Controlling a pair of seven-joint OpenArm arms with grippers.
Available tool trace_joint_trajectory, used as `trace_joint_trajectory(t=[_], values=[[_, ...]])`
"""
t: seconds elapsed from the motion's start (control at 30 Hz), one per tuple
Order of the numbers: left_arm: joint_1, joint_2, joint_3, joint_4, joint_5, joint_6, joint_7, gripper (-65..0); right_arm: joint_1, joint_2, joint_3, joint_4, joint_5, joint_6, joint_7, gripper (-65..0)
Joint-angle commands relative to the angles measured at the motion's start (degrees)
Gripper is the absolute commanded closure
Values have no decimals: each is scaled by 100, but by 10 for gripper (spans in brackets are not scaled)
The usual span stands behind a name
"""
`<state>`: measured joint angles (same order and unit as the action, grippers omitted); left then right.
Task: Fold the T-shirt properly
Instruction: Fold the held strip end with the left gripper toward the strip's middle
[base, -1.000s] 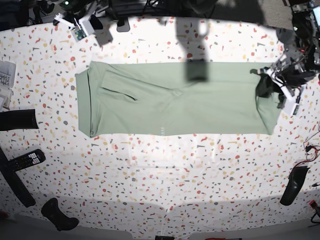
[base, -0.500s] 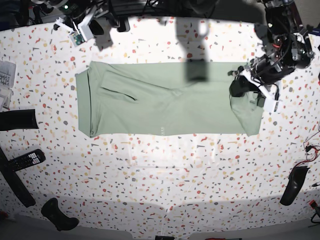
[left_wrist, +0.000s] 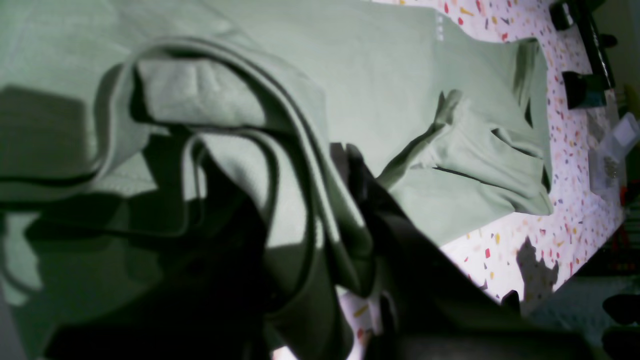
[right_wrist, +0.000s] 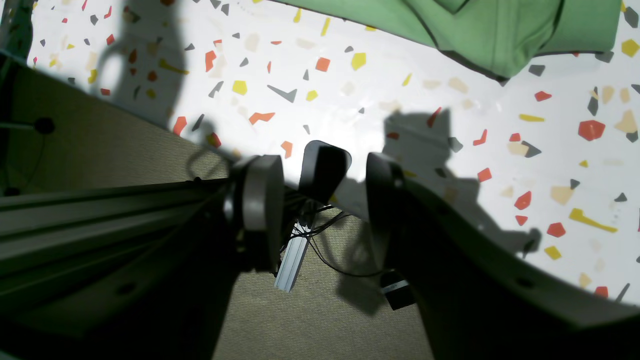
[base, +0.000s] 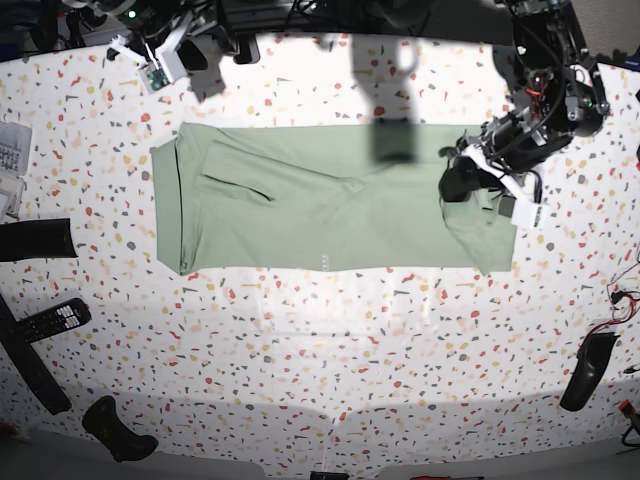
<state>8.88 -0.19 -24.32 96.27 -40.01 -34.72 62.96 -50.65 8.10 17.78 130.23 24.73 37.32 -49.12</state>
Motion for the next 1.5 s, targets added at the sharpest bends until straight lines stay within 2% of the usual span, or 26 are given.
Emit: trace_joint_trajectory(t=[0.0,0.7,0.73,0.77,0.83,0.9,1.03,1.2,1.33,1.47], values=[[-63,-11,39,101,-153,-66,-138,0,-59,15,20,114,103,44,105,-261],[-61,144,55,101,-94,-72,-179,0,-59,15,20,114,103,44,105,-261],[-61,142,76,101,-96,-70,-179,-26,-59,15,20,114,105,44,105,-261],[-61,144,103,101,-96,-68,-177,-88,-59,15,20,114,105,44,107,-261],[-61,144,262,101,-118,-66,-177,-199,-59,15,20,114,105,44,107,-261],[-63,144,568,101,-404,-66,-177,-246,-59,15,20,114,105,44,107,-261],[-68,142,1631,101,-1023,-68,-173,-248,-59,15,20,114,103,44,107,-261],[-245,96,2920,101,-835,-87,24,-248,-26,15,20,114,101,44,105,-261],[-597,92,3097,103,-625,-83,210,-248,37,15,20,114,103,44,70,-261],[-1019,94,2769,103,-636,-83,966,-248,50,17,20,114,101,44,63,-261]])
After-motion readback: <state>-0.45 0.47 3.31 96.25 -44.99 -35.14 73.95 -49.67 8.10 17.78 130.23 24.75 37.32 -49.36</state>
